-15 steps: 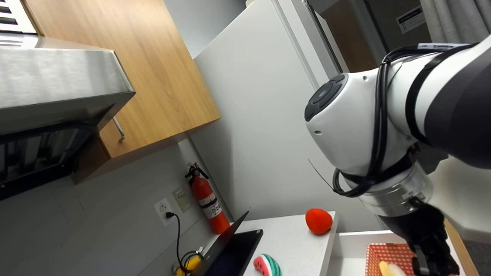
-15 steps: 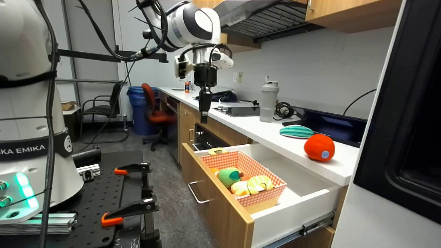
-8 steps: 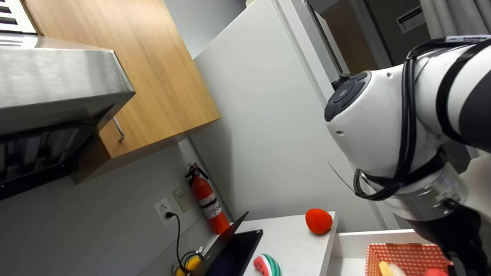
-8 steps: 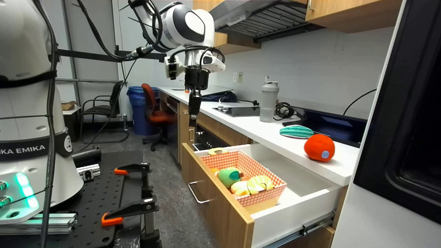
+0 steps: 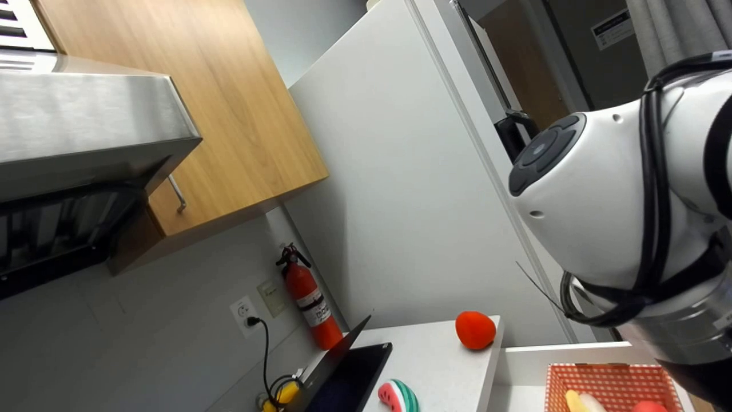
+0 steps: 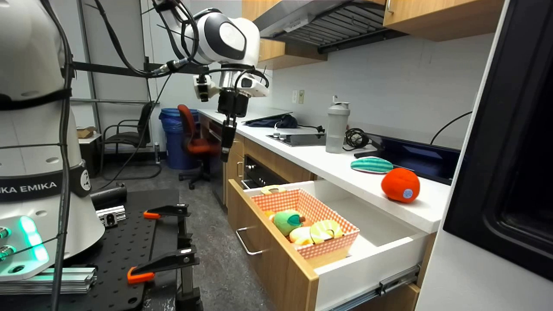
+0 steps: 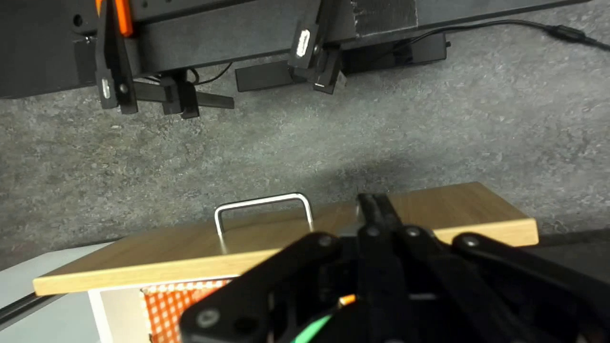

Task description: Move the watermelon and the orange plush toys from the drawer to the counter then close the drawer

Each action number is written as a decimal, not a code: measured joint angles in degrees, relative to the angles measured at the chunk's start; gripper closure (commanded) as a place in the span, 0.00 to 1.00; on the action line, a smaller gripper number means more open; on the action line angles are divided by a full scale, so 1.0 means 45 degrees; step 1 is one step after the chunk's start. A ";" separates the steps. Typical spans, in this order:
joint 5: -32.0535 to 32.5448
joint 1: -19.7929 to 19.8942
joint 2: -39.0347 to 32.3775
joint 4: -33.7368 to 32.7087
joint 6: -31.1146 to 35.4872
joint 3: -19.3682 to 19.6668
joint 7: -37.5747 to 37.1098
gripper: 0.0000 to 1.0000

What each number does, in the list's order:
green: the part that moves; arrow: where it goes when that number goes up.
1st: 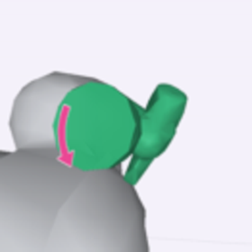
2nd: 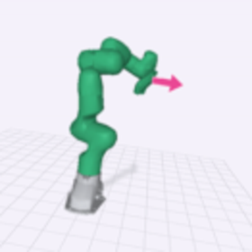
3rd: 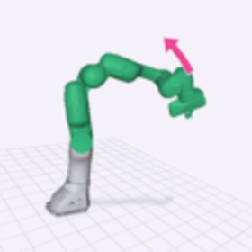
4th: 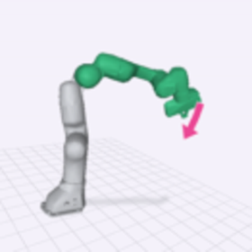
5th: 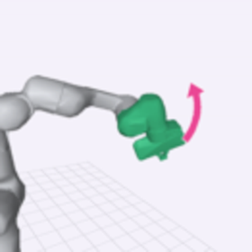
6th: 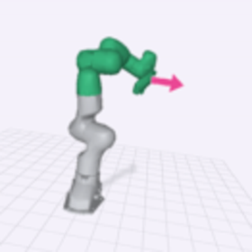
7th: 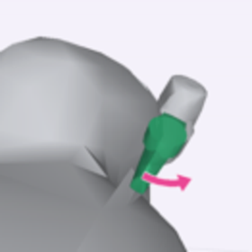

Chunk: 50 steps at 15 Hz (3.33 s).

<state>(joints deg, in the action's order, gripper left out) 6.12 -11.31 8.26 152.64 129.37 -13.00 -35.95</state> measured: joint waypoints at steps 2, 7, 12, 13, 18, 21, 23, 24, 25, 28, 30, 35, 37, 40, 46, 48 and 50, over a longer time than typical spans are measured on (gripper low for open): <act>-0.0026 0.0000 -0.0027 0.0180 0.0021 -0.0006 0.0039 1.00; -0.0023 0.0037 -0.0226 0.0706 0.0303 0.0009 0.0038 1.00; 0.0789 0.0364 -0.1125 0.1032 0.1802 0.0206 -0.0150 1.00; 0.1102 0.0474 -0.1378 0.1030 0.2126 0.0313 -0.0252 1.00; 0.2454 0.0752 -0.2624 0.0840 0.3402 0.1100 -0.0807 1.00; 0.2825 0.0747 -0.3348 0.0468 0.3842 0.1519 -0.0947 1.00; 0.2880 0.0710 -0.3780 0.0158 0.4018 0.1742 -0.0950 1.00; 0.2893 0.0676 -0.3982 -0.0010 0.4044 0.1847 -0.0950 1.00; 0.2907 0.0638 -0.4162 -0.0170 0.4057 0.1951 -0.0950 1.00; 0.2985 0.0474 -0.4649 -0.0572 0.4064 0.2278 -0.0978 1.00; 0.3082 0.0311 -0.4922 -0.0841 0.4073 0.2522 -0.1057 1.00; 0.4734 -0.0406 -0.5565 -0.1684 0.4073 0.3398 -0.2239 1.00; 0.5550 -0.0697 -0.5794 -0.2091 0.4072 0.3721 -0.2865 1.00; 0.6301 -0.0914 -0.6138 -0.2751 0.4071 0.3972 -0.3546 1.00; 0.7155 -0.0960 -0.6785 -0.3923 0.4070 0.4192 -0.4518 1.00; 0.7315 -0.0960 -0.6964 -0.4257 0.4070 0.4242 -0.4779 1.00; 0.7409 -0.0960 -0.7087 -0.4510 0.4070 0.4295 -0.4937 1.00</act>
<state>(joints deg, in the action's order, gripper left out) 39.46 -15.63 -23.64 132.35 147.69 6.32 -58.17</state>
